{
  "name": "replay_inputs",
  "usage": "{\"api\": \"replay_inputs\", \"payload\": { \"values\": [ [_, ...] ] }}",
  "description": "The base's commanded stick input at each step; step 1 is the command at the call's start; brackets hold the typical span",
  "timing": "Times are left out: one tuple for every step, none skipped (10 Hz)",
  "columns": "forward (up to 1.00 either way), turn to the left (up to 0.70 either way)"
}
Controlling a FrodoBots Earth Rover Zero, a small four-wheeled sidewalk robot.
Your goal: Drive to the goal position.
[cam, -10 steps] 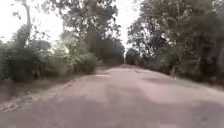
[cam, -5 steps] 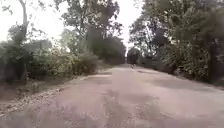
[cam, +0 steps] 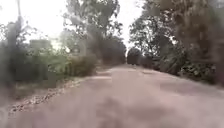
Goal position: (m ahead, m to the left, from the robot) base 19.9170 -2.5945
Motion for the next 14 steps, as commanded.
{"api": "replay_inputs", "payload": {
  "values": [
    [1.00, 0.00],
    [1.00, 0.00],
    [1.00, 0.00],
    [1.00, 0.00],
    [1.00, 0.00],
    [1.00, 0.00],
    [1.00, 0.00],
    [1.00, 0.00],
    [1.00, 0.00],
    [1.00, 0.00],
    [1.00, 0.00],
    [1.00, 0.00],
    [1.00, 0.00],
    [1.00, 0.00]
  ]
}}
